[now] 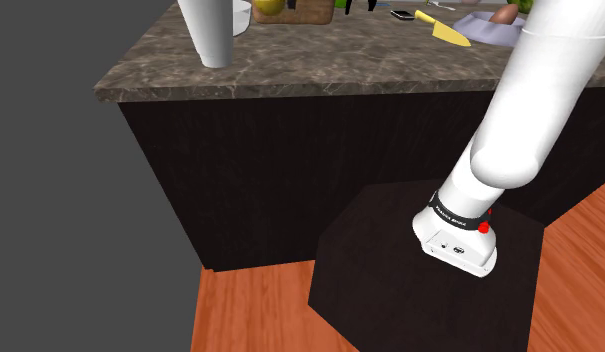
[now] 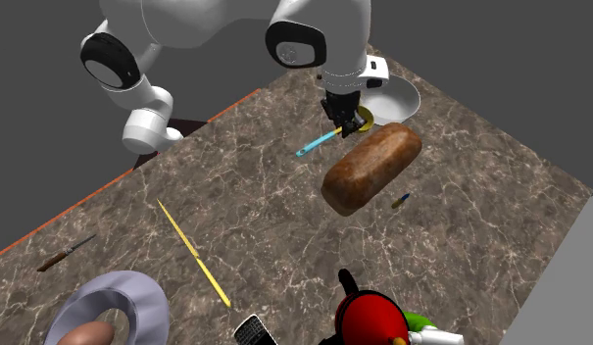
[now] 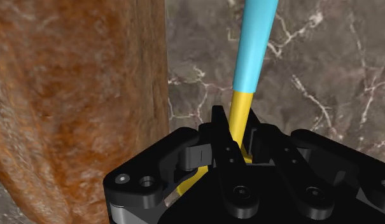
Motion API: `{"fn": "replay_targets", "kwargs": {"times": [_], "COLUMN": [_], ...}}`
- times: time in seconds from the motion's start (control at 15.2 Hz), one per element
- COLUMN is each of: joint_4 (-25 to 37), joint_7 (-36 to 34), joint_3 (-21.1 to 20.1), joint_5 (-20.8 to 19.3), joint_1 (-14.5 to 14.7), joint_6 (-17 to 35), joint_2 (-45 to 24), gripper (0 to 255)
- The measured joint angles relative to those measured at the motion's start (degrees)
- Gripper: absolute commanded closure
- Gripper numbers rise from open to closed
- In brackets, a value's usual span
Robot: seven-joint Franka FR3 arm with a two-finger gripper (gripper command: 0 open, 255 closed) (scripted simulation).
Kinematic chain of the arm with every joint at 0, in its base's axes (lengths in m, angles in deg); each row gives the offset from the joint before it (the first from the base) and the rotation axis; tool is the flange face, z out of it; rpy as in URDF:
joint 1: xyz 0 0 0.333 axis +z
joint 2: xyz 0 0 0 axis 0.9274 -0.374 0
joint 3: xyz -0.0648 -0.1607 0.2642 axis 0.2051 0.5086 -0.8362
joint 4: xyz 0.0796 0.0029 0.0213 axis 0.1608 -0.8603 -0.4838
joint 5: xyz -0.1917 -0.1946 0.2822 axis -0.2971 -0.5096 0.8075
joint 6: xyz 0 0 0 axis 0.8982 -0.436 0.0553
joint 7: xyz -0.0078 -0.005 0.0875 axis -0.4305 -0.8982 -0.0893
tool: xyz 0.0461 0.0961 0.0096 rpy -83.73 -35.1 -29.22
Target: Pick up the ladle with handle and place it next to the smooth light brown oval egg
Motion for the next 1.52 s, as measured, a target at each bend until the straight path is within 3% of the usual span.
{"fn": "replay_targets", "kwargs": {"times": [0.59,1.12,1.52], "joint_4": [10.8,24.9,8.3], "joint_7": [0.4,1.0,4.0], "joint_3": [0.1,0.3,1.5], "joint_5": [0.5,1.5,0.0], "joint_1": [-0.4,-1.3,-2.3], "joint_6": [-8.0,-17.1,-12.9], "joint_2": [-2.8,-7.9,4.7], "gripper": [255,255,255]}}
